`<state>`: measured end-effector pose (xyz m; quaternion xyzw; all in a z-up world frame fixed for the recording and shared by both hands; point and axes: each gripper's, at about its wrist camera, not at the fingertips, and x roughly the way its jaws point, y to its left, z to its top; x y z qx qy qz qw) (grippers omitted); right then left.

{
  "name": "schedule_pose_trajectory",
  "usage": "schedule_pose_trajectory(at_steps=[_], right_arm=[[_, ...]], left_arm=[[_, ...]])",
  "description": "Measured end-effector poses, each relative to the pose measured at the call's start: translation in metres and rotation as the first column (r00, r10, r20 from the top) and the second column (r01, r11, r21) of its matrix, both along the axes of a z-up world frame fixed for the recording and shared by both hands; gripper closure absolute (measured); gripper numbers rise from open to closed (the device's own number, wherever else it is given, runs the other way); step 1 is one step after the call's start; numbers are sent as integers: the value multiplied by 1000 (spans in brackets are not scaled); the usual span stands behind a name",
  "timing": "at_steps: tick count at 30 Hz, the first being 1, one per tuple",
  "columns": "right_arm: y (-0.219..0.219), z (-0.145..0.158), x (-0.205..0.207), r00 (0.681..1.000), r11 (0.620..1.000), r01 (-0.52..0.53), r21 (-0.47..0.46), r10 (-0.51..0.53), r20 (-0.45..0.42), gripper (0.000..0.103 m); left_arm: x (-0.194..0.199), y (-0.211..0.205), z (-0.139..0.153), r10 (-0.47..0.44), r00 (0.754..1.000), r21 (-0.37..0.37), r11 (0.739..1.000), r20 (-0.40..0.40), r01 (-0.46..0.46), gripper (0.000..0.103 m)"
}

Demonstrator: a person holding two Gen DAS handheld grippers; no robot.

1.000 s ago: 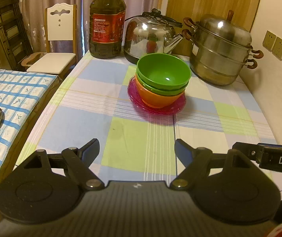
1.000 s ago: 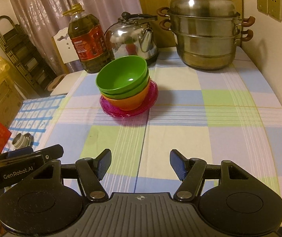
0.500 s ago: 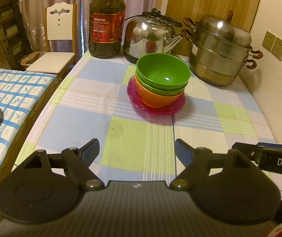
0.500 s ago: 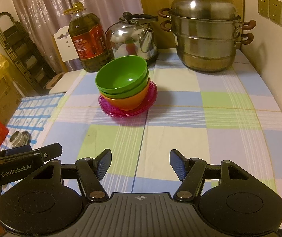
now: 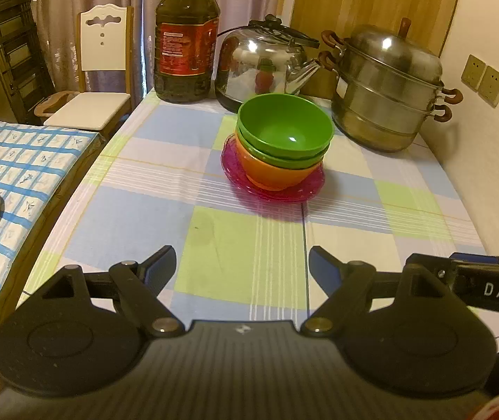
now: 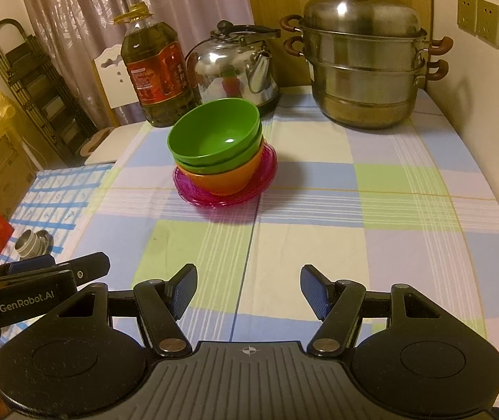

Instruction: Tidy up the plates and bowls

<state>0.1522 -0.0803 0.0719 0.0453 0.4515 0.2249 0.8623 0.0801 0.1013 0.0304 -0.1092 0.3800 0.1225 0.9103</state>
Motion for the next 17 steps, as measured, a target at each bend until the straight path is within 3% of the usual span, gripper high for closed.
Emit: schedule_pose_trajectory(at_steps=[17], right_arm=[[0, -3, 0, 1000, 1000, 3, -5, -3, -2, 38]], left_arm=[[-2, -8, -3, -4, 1000, -11, 1000, 25, 4, 18]])
